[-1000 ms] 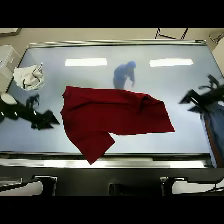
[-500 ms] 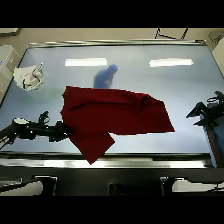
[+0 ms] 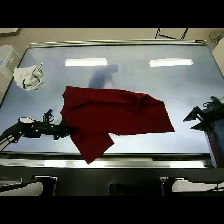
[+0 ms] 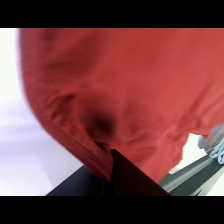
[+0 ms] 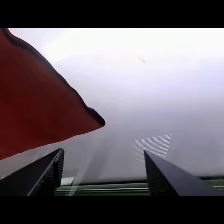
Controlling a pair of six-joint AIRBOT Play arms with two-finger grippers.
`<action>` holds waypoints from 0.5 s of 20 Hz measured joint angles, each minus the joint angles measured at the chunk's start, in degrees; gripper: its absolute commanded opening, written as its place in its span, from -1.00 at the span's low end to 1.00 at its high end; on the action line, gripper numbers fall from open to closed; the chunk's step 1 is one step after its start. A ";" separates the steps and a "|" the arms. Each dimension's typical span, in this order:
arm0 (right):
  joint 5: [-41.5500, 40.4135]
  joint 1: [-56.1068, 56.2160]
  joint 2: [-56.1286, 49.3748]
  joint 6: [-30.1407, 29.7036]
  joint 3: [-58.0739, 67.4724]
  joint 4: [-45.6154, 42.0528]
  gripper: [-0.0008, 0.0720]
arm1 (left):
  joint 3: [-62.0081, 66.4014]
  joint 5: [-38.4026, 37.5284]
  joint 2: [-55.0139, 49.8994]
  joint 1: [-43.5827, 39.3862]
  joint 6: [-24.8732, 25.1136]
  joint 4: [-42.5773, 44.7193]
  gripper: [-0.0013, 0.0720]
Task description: Fold the clothes and pants, and hang the long-sleeved shirts on hangers.
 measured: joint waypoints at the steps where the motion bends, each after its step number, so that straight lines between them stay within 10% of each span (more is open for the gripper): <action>1: -0.94 -0.02 -0.24 -0.55 -1.81 0.44 0.59 | 0.15 -0.07 0.42 -0.07 0.15 -0.02 -0.92; 10: -5.73 2.23 -4.52 -7.37 -8.90 9.29 0.52 | 0.52 -1.18 3.65 -0.17 0.35 -0.52 -0.92</action>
